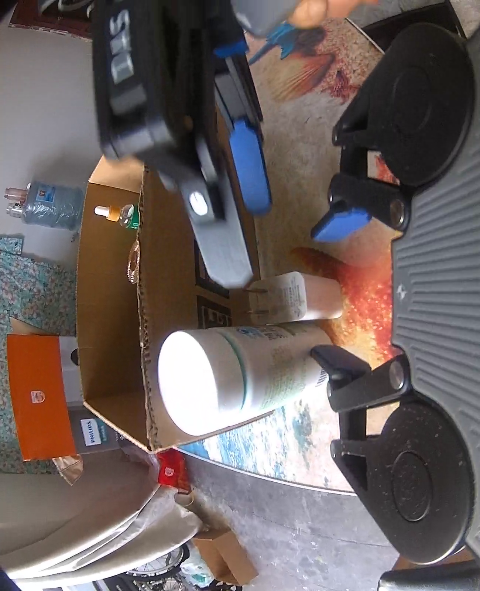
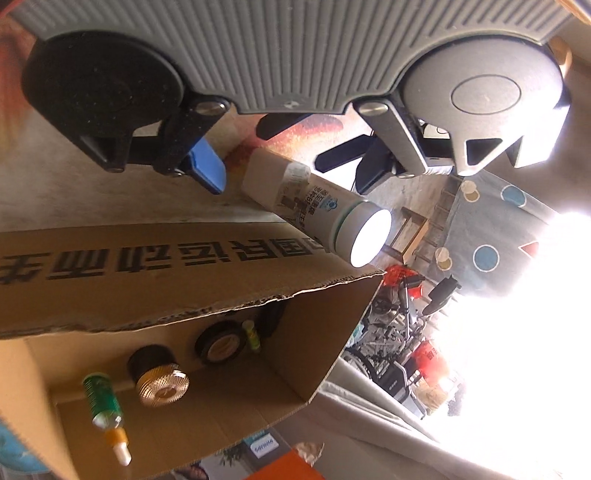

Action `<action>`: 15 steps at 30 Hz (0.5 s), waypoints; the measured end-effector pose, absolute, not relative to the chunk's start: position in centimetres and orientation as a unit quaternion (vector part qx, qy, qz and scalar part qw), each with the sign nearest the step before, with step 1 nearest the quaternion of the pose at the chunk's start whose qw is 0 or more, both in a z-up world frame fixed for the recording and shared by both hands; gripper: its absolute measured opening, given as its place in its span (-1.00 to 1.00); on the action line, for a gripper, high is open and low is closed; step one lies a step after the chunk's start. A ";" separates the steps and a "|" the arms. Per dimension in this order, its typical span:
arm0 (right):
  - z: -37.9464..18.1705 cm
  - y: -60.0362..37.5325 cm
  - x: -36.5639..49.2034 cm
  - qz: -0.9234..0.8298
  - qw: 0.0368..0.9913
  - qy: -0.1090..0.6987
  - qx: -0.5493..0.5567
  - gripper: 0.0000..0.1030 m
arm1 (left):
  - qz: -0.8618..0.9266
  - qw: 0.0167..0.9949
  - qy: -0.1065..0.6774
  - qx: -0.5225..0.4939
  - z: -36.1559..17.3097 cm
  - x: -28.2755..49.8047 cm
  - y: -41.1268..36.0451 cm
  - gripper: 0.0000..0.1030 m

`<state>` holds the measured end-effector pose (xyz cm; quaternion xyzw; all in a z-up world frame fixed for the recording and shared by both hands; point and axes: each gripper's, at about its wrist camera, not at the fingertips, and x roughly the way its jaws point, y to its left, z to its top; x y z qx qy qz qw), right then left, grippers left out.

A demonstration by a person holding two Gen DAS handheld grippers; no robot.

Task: Organize rigid objects
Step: 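Withdraw the right gripper from the box toward the white plug adapter, then lower the right gripper onto the white plug adapter and close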

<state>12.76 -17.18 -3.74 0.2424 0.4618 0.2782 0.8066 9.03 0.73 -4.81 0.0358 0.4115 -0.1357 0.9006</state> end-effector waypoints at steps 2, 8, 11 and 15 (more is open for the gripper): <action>-4.4 -16.6 13.6 0.281 0.799 0.472 0.244 0.23 | -0.139 0.898 0.416 0.034 -5.1 9.3 0.6 0.01; -6.2 -14.9 15.4 0.289 0.781 0.498 0.242 -0.16 | -0.140 0.895 0.422 0.030 -5.4 9.9 0.3 -0.28; -6.7 -14.2 15.8 0.293 0.776 0.506 0.237 -0.32 | -0.140 0.895 0.423 0.033 -5.4 10.0 0.3 -0.30; -6.7 -14.2 15.7 0.290 0.777 0.507 0.233 -0.37 | -0.150 0.892 0.426 0.029 -5.3 9.8 0.0 -0.30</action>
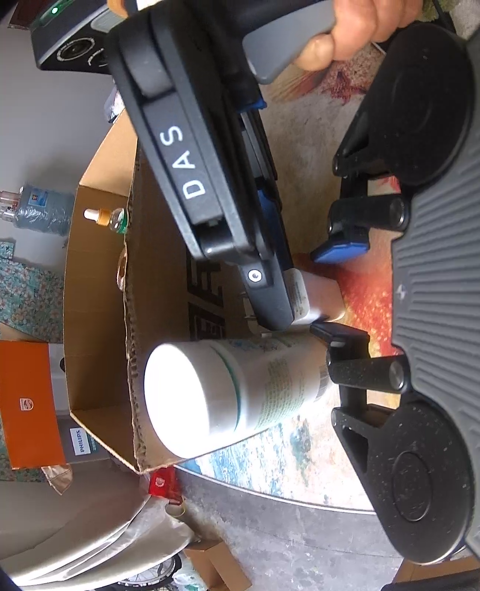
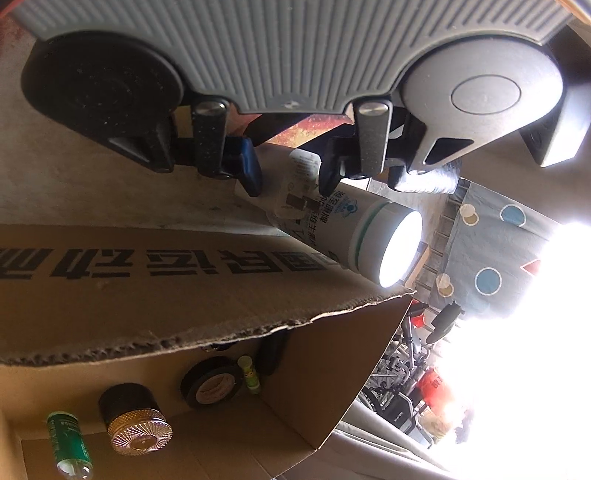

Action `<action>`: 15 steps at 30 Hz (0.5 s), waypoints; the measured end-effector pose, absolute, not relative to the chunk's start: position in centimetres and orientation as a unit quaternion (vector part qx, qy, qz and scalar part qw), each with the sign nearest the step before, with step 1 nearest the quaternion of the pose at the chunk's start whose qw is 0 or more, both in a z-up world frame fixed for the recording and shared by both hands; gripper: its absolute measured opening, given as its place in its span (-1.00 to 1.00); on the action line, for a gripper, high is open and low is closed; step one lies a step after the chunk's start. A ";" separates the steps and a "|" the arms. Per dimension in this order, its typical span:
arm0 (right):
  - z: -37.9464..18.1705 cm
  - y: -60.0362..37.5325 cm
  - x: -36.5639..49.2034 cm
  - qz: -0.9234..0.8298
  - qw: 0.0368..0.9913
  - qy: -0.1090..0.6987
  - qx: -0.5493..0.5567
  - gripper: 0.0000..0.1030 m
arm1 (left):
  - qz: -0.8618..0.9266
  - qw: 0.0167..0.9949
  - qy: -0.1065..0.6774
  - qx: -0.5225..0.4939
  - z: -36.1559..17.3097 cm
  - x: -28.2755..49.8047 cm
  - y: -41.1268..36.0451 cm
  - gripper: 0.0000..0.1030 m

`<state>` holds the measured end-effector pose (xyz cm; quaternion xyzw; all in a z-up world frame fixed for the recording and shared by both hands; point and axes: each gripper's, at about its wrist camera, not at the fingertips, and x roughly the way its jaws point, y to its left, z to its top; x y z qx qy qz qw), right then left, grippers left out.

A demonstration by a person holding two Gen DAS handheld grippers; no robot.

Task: Organize rigid objects
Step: 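Lower the right gripper onto the white plug adapter and close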

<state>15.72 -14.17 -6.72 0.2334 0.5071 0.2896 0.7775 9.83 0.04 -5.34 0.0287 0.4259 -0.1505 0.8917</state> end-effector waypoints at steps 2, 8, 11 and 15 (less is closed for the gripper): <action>-6.8 -14.4 15.7 0.287 0.778 0.508 0.234 -0.37 | -0.156 0.891 0.426 0.032 -5.3 9.6 -0.3 -0.30; -6.6 -14.8 15.1 0.278 0.781 0.509 0.230 -0.37 | -0.171 0.887 0.427 0.045 -5.3 8.9 -1.4 -0.30; -6.6 -15.5 14.6 0.274 0.783 0.509 0.229 -0.37 | -0.182 0.883 0.429 0.046 -5.3 8.5 -1.9 -0.30; -6.6 -15.9 14.4 0.269 0.784 0.510 0.231 -0.37 | -0.196 0.880 0.428 0.060 -5.3 7.8 -3.0 -0.30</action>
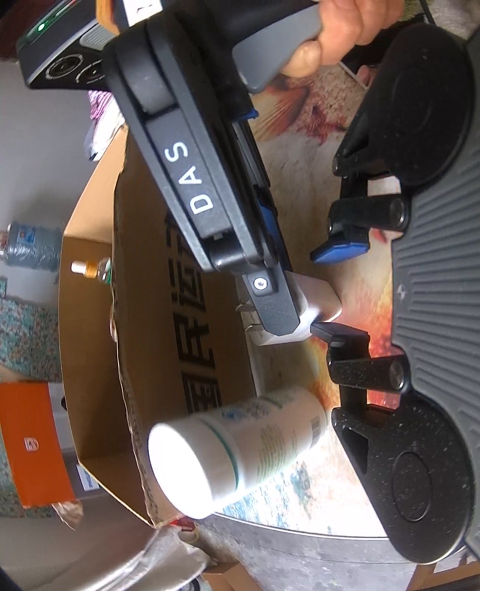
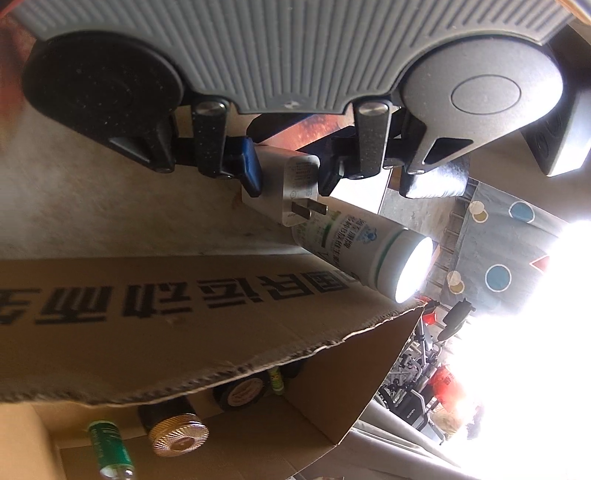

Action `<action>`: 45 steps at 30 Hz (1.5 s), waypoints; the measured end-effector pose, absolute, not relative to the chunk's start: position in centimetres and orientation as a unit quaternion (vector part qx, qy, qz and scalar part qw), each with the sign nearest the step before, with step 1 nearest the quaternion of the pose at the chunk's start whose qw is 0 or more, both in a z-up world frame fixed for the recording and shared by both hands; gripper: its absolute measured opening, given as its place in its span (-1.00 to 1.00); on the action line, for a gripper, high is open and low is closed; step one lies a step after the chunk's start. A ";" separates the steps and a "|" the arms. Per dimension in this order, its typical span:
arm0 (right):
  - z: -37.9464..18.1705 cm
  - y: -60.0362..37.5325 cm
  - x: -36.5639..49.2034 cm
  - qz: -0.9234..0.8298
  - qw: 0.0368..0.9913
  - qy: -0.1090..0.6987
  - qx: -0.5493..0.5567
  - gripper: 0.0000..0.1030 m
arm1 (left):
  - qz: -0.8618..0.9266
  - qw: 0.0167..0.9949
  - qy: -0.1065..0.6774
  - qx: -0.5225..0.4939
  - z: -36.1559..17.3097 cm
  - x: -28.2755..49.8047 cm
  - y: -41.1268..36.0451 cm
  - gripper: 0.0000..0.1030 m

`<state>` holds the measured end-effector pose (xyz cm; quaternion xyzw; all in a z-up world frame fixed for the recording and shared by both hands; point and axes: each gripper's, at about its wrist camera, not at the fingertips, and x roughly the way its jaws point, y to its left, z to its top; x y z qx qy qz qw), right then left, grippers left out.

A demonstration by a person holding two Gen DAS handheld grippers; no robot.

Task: Organize rigid objects
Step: 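Lower the right gripper onto the white plug adapter and close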

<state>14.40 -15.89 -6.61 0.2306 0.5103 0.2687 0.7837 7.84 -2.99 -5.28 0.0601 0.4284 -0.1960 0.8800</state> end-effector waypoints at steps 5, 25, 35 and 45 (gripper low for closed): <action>-6.7 -16.6 13.8 0.261 0.784 0.513 0.231 -0.37 | -0.219 0.874 0.428 0.073 -5.2 7.2 -4.1 -0.30; -6.7 -20.3 10.4 0.227 0.781 0.516 0.267 -0.32 | -0.267 0.860 0.424 0.096 -5.0 6.0 -6.5 -0.30; -6.8 -20.5 10.7 0.220 0.785 0.512 0.270 -0.29 | -0.260 0.862 0.423 0.105 -4.9 6.2 -6.9 -0.29; -7.1 -21.0 10.6 0.217 0.783 0.513 0.277 -0.29 | -0.254 0.861 0.428 0.108 -5.1 6.7 -7.1 -0.31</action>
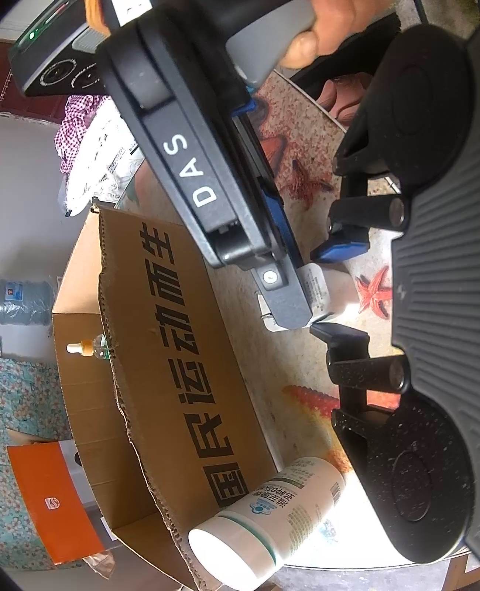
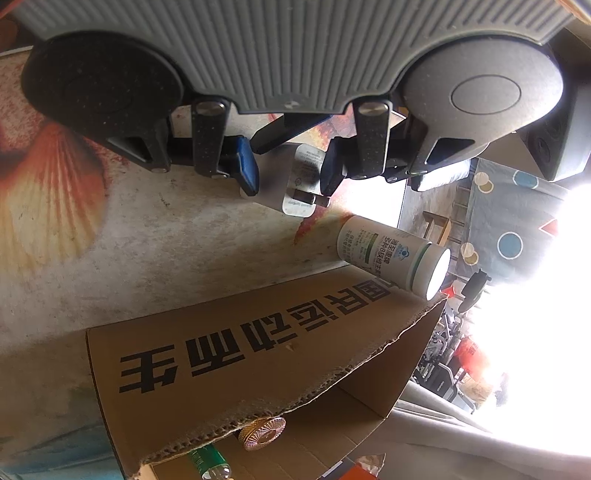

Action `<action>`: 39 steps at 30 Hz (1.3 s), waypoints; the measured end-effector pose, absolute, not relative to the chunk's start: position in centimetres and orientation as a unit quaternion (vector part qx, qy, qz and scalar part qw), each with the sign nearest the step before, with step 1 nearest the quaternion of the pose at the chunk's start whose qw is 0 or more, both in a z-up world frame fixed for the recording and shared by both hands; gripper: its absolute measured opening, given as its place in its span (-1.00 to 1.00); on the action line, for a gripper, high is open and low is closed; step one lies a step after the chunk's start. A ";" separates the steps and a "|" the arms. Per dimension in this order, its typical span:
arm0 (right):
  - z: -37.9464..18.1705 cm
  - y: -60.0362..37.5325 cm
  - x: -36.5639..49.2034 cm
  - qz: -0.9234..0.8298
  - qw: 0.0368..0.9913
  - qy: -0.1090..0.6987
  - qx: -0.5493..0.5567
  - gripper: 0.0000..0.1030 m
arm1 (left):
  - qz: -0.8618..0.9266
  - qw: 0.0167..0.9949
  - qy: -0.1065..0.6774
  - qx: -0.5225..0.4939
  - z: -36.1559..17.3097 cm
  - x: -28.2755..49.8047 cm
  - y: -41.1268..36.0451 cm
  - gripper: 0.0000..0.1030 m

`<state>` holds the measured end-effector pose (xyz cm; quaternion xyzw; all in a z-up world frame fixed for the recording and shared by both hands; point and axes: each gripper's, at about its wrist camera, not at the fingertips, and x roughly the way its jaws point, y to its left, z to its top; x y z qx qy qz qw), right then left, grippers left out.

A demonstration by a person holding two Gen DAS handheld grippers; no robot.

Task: Organize rigid objects
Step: 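Lower the right gripper onto the white plug adapter and close, then lift the white plug adapter with the right gripper over the box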

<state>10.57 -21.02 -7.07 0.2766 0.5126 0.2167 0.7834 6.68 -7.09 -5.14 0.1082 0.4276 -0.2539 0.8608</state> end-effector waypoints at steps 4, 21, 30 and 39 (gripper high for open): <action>-7.2 -21.1 10.6 0.218 0.782 0.512 0.281 -0.29 | -0.250 0.861 0.428 0.109 -5.2 6.8 -7.2 -0.35; -7.0 -21.0 10.4 0.215 0.790 0.502 0.279 -0.33 | -0.248 0.864 0.426 0.098 -5.0 7.1 -7.2 -0.36; -6.5 -21.2 10.1 0.214 0.794 0.496 0.278 -0.33 | -0.248 0.867 0.419 0.101 -4.4 6.8 -7.3 -0.37; -5.8 -21.1 9.9 0.216 0.800 0.487 0.275 -0.33 | -0.246 0.872 0.410 0.101 -3.7 6.4 -7.3 -0.37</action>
